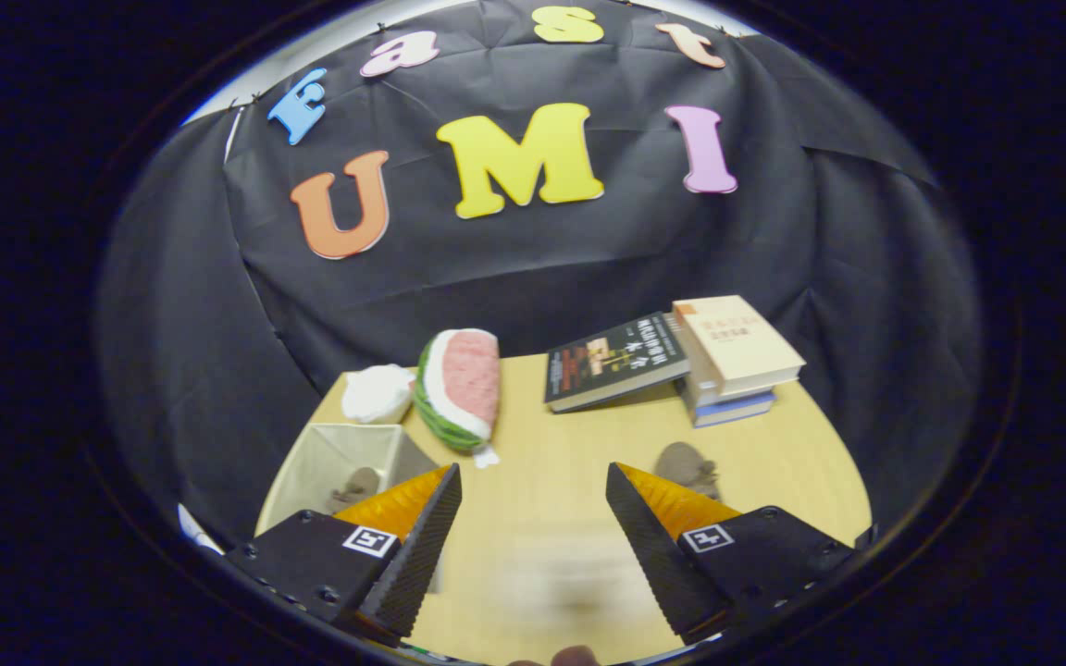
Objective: Open the storage box then place both shoes into the box .Put the left shoe in first, then the right shoe, with the right side of both shoes facing outward in a uniform manner.
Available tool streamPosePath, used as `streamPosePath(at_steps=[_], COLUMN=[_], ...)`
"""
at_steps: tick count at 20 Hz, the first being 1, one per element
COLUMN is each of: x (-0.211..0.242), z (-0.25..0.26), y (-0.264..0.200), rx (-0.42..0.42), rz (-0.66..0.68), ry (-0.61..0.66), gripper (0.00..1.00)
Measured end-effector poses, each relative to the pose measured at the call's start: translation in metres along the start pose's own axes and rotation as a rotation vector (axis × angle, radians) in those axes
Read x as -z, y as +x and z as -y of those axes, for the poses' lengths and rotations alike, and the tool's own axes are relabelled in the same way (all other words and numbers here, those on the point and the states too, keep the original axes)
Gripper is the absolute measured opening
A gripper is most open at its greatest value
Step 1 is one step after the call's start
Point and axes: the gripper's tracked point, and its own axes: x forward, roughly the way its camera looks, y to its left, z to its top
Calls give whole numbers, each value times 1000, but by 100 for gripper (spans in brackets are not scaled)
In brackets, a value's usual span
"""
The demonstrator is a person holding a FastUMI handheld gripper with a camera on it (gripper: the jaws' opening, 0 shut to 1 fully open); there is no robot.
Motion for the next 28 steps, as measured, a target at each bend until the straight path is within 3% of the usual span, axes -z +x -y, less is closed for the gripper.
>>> streamPosePath(at_steps=[5,10,17,20,23,24,26,28], x=[21,75,134,146,152,152,151,148], z=[90,150,180,189,189,189,185,186], y=[19,65,125,144,154,152,150,149], rx=[65,105,107,120,108,112,111,124], rz=[-56,-200,-372,-417,-451,-459,-474,-472], ry=[-36,-41,-43,-14,32,52,89,114], gripper=[96,96,88,68,35,35,2,0])
